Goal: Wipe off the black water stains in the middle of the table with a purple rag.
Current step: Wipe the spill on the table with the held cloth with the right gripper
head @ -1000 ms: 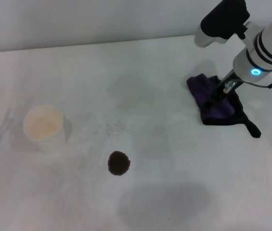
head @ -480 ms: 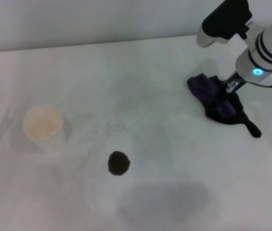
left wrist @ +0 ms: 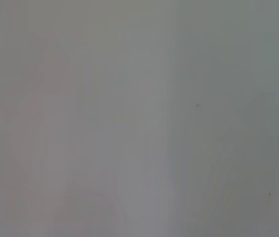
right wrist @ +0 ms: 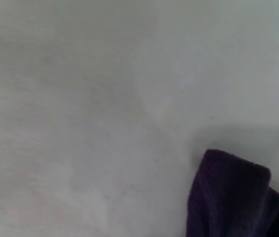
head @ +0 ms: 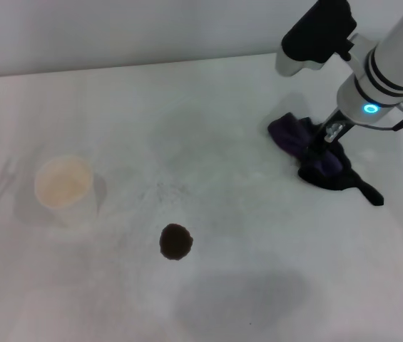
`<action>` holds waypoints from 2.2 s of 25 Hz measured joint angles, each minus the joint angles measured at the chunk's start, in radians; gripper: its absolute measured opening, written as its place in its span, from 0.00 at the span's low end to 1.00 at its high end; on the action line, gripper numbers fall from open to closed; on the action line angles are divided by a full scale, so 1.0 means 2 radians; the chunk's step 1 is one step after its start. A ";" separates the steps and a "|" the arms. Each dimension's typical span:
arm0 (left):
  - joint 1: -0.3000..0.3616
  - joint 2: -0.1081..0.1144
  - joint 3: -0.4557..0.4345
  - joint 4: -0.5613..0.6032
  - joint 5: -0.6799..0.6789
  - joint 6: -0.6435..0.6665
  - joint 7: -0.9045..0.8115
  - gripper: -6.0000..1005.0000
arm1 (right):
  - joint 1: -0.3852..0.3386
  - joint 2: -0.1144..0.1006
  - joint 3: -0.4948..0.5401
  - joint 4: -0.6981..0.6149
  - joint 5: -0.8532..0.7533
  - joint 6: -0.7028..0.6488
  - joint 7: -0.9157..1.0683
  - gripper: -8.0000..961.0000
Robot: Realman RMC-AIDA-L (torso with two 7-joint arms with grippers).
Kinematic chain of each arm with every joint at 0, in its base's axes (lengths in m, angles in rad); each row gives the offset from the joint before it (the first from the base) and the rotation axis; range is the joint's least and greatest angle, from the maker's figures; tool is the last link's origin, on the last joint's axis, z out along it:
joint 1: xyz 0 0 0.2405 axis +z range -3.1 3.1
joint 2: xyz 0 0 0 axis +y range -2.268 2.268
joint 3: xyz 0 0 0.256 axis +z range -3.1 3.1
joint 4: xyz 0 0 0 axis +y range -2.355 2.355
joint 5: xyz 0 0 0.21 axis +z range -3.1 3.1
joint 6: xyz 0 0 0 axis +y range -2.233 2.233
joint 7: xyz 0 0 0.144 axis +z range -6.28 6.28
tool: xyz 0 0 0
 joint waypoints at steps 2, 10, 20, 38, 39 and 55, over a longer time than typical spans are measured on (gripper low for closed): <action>0.000 0.000 0.000 0.001 0.000 0.000 0.000 0.88 | -0.006 0.001 -0.017 -0.018 0.010 0.008 -0.001 0.14; -0.002 0.001 -0.001 0.009 -0.002 0.007 0.000 0.88 | -0.037 0.002 -0.111 -0.083 0.073 0.015 0.003 0.11; -0.007 0.001 -0.001 0.038 -0.003 0.044 0.000 0.88 | -0.063 0.004 -0.234 -0.171 0.131 -0.015 0.105 0.11; -0.008 0.010 0.000 0.049 -0.015 0.054 0.000 0.88 | -0.055 0.003 -0.367 -0.205 0.218 -0.124 0.208 0.11; -0.008 0.011 0.000 0.049 -0.015 0.054 0.000 0.88 | -0.057 0.002 -0.359 -0.206 0.211 -0.125 0.209 0.11; 0.025 0.005 -0.027 0.053 -0.015 0.042 -0.001 0.88 | -0.081 0.004 -0.335 -0.204 0.160 -0.109 0.217 0.10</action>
